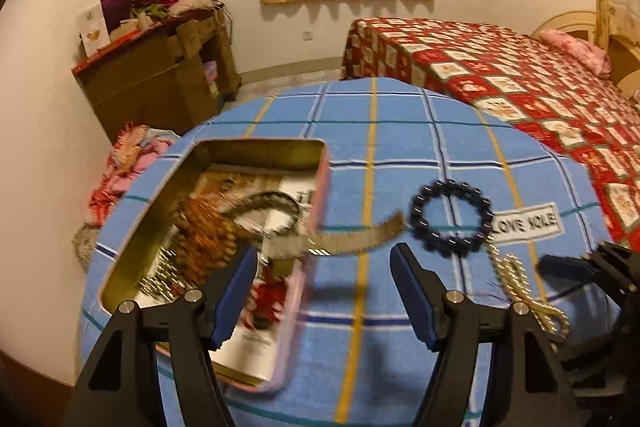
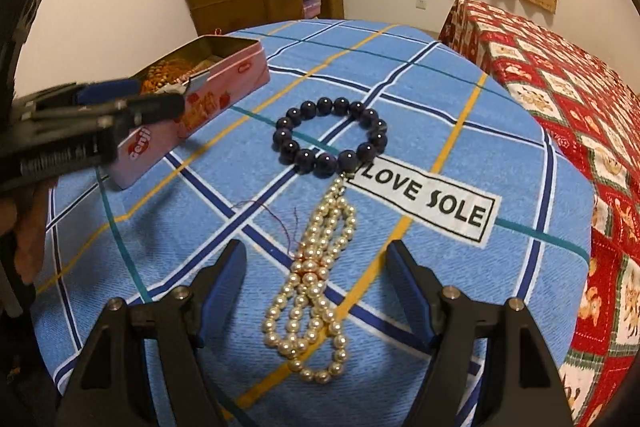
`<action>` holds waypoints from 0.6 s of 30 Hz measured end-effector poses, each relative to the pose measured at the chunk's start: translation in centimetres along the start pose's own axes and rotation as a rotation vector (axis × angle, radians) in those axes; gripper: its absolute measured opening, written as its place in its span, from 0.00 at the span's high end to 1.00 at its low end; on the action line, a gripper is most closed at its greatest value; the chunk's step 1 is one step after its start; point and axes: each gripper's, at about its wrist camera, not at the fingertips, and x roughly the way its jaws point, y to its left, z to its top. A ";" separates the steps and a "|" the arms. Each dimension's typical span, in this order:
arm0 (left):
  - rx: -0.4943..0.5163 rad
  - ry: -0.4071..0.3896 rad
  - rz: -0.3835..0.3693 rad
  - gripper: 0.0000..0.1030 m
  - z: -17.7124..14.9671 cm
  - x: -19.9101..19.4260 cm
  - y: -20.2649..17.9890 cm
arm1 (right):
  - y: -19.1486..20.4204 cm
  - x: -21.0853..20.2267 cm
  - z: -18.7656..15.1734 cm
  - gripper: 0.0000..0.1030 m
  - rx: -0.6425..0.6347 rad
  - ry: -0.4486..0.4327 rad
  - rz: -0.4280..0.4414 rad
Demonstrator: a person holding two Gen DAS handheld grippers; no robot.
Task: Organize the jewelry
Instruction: 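Grasp the pearl necklace with the right gripper, then lift the pearl necklace with the right gripper while the left grasps the black bead bracelet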
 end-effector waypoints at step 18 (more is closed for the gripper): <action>-0.107 -0.060 0.059 0.33 1.3 -0.4 1.2 | -3.3 -0.7 0.3 0.85 0.064 -0.017 -0.065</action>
